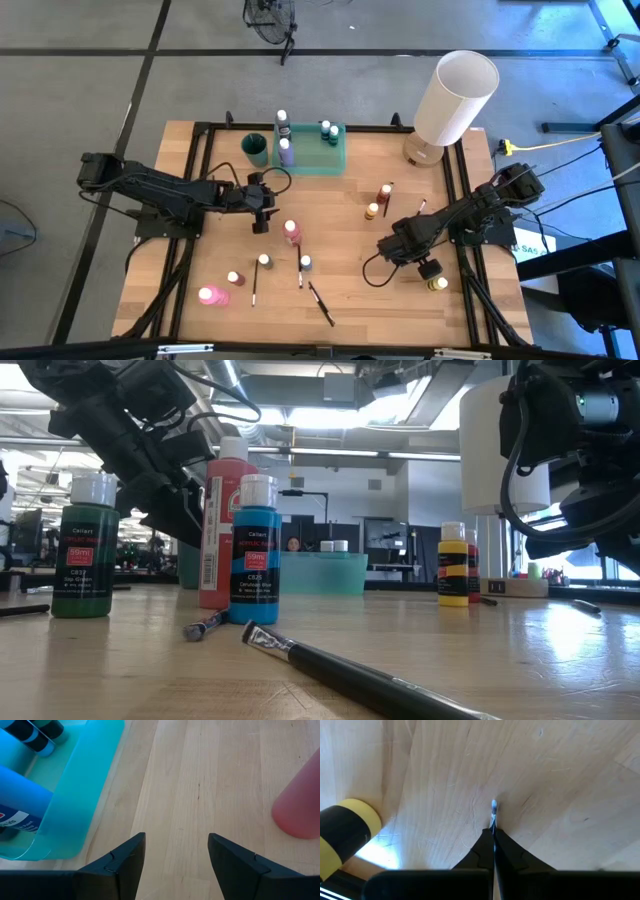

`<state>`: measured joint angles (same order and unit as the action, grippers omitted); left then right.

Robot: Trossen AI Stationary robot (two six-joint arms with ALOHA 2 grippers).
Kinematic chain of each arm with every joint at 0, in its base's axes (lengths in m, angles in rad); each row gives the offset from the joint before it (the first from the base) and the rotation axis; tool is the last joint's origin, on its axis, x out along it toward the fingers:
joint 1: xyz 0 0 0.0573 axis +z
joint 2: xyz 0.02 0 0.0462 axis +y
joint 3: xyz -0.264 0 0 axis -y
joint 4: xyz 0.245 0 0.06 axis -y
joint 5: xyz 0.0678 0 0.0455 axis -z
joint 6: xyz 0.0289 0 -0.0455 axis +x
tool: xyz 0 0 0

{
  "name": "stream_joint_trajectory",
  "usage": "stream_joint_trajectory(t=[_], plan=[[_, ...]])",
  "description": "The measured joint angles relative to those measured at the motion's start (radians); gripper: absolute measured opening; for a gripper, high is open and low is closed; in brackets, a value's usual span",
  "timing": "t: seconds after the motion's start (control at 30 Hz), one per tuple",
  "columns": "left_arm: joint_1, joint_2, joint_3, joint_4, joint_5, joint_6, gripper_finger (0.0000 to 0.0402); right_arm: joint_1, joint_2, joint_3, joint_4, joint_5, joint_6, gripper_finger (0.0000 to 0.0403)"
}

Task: Pick & Place Paint Supplies
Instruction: Put the silver paintbrush into the green cup

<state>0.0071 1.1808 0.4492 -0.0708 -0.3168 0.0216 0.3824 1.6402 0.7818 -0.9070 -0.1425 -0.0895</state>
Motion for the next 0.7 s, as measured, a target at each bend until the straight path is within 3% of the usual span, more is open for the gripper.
stream_joint_trajectory(t=[0.7], plan=[[0.0, 0.0, 0.0, 0.0, 0.0, 0.0, 0.0212, -0.001, -0.002, -0.011, 0.046, -0.072, -0.025, 0.0]])
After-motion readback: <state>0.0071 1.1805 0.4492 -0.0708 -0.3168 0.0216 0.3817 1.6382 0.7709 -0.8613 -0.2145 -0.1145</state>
